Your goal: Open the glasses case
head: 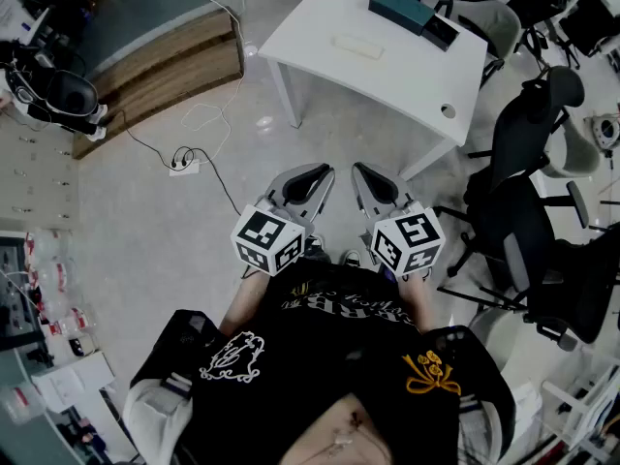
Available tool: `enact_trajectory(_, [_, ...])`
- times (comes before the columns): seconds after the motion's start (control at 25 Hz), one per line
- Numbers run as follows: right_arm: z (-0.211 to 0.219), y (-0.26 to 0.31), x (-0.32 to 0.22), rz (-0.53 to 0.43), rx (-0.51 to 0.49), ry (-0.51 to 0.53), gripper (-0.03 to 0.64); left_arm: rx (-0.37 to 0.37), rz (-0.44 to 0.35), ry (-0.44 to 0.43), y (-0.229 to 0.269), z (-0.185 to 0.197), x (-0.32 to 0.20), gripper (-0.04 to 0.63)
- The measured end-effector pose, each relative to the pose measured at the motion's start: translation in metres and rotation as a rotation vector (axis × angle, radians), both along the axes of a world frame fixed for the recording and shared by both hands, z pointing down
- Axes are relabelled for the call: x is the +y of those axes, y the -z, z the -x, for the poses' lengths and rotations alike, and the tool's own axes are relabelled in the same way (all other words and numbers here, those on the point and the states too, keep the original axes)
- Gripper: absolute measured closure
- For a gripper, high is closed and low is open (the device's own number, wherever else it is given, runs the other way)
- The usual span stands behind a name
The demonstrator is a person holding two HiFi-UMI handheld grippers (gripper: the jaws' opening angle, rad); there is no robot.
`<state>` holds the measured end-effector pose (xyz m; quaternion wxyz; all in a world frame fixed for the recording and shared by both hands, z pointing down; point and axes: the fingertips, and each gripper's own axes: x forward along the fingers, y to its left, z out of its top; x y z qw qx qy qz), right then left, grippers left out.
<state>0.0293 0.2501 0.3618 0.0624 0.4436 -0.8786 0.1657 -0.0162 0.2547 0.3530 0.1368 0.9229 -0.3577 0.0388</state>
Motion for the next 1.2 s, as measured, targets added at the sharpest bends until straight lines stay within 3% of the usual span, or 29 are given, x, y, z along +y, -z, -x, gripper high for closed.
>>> enact_trajectory(0.36, [0.018,-0.003,-0.009,-0.004,-0.002,-0.018,0.606,-0.002,-0.001,-0.019,-0.003,0.017,-0.011,0.552])
enact_trajectory(0.68, [0.039,-0.01,-0.019,-0.027,0.061,-0.038,0.604,0.006,-0.006,-0.031,-0.006,0.039,-0.028,0.552])
enact_trajectory(1.2, [0.053,-0.042,-0.031,0.063,0.057,-0.122,0.604,0.015,0.048,-0.098,-0.033,0.06,-0.045,0.552])
